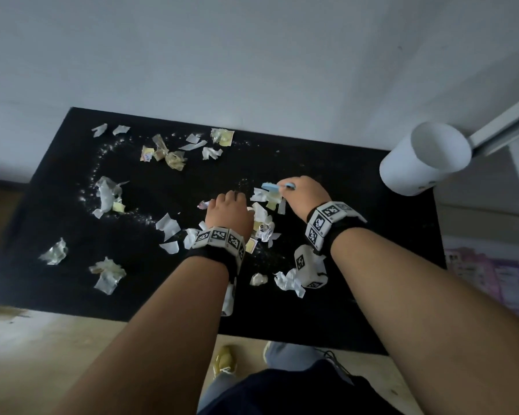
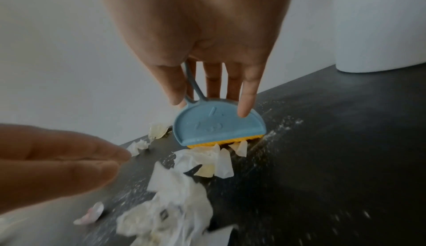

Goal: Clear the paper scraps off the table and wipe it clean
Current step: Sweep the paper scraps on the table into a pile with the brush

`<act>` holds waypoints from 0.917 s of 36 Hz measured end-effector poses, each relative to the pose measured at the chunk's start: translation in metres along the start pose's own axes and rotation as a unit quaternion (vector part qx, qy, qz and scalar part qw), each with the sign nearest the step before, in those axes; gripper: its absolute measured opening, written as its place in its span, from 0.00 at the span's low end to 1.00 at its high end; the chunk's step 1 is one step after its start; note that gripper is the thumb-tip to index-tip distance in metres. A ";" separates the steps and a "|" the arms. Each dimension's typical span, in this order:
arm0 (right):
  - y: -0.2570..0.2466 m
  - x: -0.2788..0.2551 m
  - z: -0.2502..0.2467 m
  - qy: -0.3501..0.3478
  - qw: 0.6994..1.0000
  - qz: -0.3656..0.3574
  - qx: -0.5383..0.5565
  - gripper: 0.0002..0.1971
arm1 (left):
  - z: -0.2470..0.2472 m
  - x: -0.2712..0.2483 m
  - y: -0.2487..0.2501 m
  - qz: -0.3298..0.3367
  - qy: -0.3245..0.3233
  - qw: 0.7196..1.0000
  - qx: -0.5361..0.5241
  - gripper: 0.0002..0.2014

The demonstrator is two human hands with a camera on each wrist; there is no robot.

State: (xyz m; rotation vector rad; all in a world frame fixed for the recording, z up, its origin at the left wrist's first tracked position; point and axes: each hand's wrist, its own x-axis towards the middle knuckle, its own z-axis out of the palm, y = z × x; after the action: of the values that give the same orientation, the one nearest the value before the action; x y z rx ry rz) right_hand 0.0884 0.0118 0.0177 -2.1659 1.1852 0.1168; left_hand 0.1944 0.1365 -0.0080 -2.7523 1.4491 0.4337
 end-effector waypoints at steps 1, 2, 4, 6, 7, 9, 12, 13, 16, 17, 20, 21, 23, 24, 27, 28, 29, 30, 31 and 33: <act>-0.002 -0.008 0.003 -0.003 1.000 0.001 0.003 0.19 | 0.000 -0.004 -0.002 0.005 0.001 1.000 0.003 0.21; -0.003 -0.016 0.007 -0.006 1.000 0.002 0.010 0.18 | 0.000 -0.008 -0.004 0.009 0.001 1.000 0.005 0.20; -0.005 -0.033 0.014 -0.010 1.000 0.004 0.025 0.15 | 0.000 -0.017 -0.009 0.015 -0.002 1.000 0.009 0.20; -0.010 -0.049 0.019 -0.023 0.999 0.007 0.032 0.13 | 0.001 -0.026 -0.015 0.017 -0.006 1.000 0.008 0.21; -0.012 -0.057 0.021 -0.030 0.999 0.007 0.032 0.13 | 0.001 -0.030 -0.017 0.019 -0.008 1.000 0.008 0.21; -0.016 -0.069 0.024 -0.030 0.999 0.010 0.031 0.14 | 0.002 -0.039 -0.022 0.024 -0.009 1.000 0.009 0.21; -0.017 -0.083 0.030 -0.006 1.000 0.020 0.021 0.15 | 0.002 -0.050 -0.029 0.037 -0.011 0.999 0.011 0.21; -0.017 -0.087 0.031 0.011 0.999 0.025 0.019 0.15 | 0.002 -0.053 -0.030 0.043 -0.012 0.999 0.012 0.21; -0.013 -0.099 0.033 0.086 0.995 0.050 0.017 0.15 | 0.002 -0.064 -0.035 0.061 -0.008 0.998 0.018 0.21; -0.012 -0.104 0.032 0.109 0.992 0.064 0.006 0.15 | 0.002 -0.066 -0.036 0.066 -0.006 0.998 0.017 0.21; -0.002 -0.119 0.031 0.170 0.978 0.120 -0.028 0.16 | 0.002 -0.075 -0.040 0.079 -0.001 0.997 0.015 0.22; 0.002 -0.123 0.031 0.179 0.973 0.142 -0.043 0.16 | 0.002 -0.078 -0.041 0.084 0.001 0.996 0.017 0.22; 0.011 -0.131 0.033 0.177 0.964 0.188 -0.065 0.15 | 0.002 -0.083 -0.044 0.093 0.004 0.995 0.023 0.23; 0.015 -0.136 0.035 0.169 0.961 0.207 -0.077 0.15 | 0.003 -0.086 -0.045 0.096 0.005 0.995 0.025 0.23; 0.022 -0.146 0.043 0.137 0.957 0.236 -0.098 0.16 | 0.006 -0.090 -0.050 0.100 0.007 0.995 0.026 0.21; 0.022 -0.148 0.046 0.131 0.956 0.244 -0.092 0.16 | 0.006 -0.092 -0.052 0.099 0.008 0.995 0.026 0.21; 0.020 -0.150 0.049 0.130 0.955 0.251 -0.088 0.17 | 0.006 -0.093 -0.053 0.099 0.010 0.995 0.026 0.21; 0.018 -0.151 0.051 0.134 0.955 0.252 -0.085 0.17 | 0.006 -0.094 -0.055 0.098 0.009 0.995 0.027 0.21; 0.014 -0.152 0.053 0.142 0.954 0.252 -0.084 0.16 | 0.006 -0.095 -0.056 0.097 0.008 0.995 0.027 0.21; 0.006 -0.152 0.056 0.149 0.956 0.245 -0.067 0.16 | 0.006 -0.098 -0.058 0.097 0.004 0.995 0.026 0.21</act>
State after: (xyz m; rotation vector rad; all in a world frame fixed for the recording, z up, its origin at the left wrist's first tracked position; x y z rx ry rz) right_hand 0.0073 0.1520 0.0275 -2.0014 1.9255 0.0846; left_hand 0.1877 0.2501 0.0030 -2.5867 1.7104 0.3814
